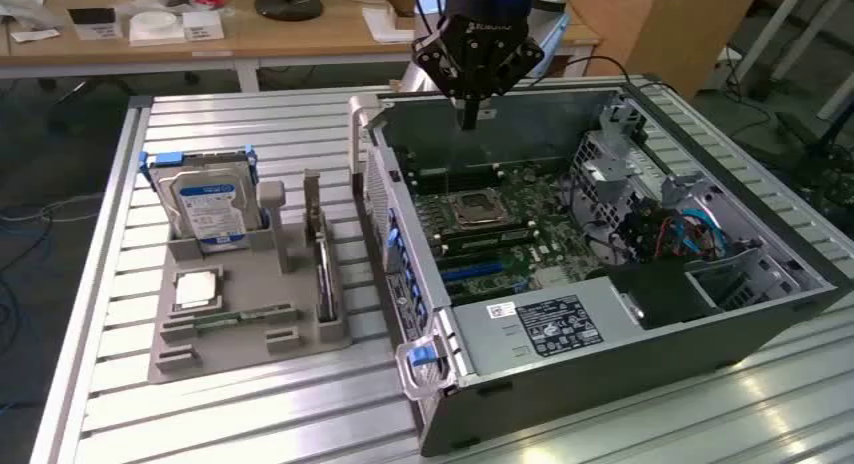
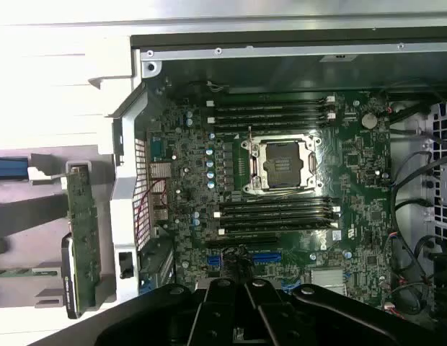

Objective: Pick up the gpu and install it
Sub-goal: 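Reach for the gpu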

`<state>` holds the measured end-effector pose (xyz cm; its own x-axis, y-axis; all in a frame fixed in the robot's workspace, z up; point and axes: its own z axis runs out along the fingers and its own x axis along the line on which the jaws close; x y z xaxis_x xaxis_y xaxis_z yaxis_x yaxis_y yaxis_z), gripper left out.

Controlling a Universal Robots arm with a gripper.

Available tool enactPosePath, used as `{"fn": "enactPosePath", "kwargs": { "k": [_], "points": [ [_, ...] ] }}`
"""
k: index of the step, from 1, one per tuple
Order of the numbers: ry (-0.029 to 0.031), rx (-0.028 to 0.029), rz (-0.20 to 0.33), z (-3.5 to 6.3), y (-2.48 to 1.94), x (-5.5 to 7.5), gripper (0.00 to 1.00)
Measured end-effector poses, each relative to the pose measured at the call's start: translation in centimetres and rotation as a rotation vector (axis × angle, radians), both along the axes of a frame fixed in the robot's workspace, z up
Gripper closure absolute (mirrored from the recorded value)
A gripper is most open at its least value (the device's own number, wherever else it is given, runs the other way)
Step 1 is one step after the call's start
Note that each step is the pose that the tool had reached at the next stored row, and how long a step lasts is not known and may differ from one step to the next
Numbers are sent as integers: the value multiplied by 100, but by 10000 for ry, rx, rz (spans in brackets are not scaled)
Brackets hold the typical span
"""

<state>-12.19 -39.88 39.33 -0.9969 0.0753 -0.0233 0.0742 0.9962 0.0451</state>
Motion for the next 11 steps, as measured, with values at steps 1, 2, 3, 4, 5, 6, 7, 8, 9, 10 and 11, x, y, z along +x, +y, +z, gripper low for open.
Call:
{"fn": "enactPosePath", "kwargs": {
  "k": [1, 2, 3, 4, 5, 6, 7, 8, 9, 10, 11],
  "points": [
    [0, 0, 0, 0, 0, 0, 89],
    [0, 0, 0, 0, 0, 0, 89],
    [0, 0, 0, 0, 0, 0, 89],
    [0, 0, 0, 0, 0, 0, 89],
    [0, -1, 0, 0, 0, 0, 89],
    [0, 0, 0, 0, 0, 0, 89],
    [0, 0, 0, 0, 0, 0, 89],
    [0, 0, 0, 0, 0, 0, 89],
    [0, 0, 0, 0, 0, 0, 89],
    [0, 0, 0, 0, 0, 0, 89],
    [-1, 1, -1, -1, 0, -5, 89]
  ]
}}
